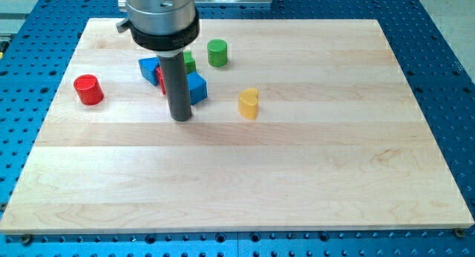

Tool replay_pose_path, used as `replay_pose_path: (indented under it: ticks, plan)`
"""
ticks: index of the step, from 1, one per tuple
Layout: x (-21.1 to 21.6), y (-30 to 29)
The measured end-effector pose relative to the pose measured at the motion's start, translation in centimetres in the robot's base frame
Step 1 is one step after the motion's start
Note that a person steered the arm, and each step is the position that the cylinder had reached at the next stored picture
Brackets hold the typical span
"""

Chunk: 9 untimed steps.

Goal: Push the heart into the green circle

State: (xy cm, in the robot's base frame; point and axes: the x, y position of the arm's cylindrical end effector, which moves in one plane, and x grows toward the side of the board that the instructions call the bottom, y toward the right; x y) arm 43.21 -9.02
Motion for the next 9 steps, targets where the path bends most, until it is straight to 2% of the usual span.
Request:
replay_pose_path:
  ticks: [2, 3, 4, 5, 6, 7, 9]
  plan:
    - [-4.3, 3.6]
    - [-3.5, 3.7]
    - [-4.2, 10.8]
    - [-3.3, 20.5]
    - [3.4, 16.2]
    - [4.2, 9.2]
    - [-3.1, 14.9]
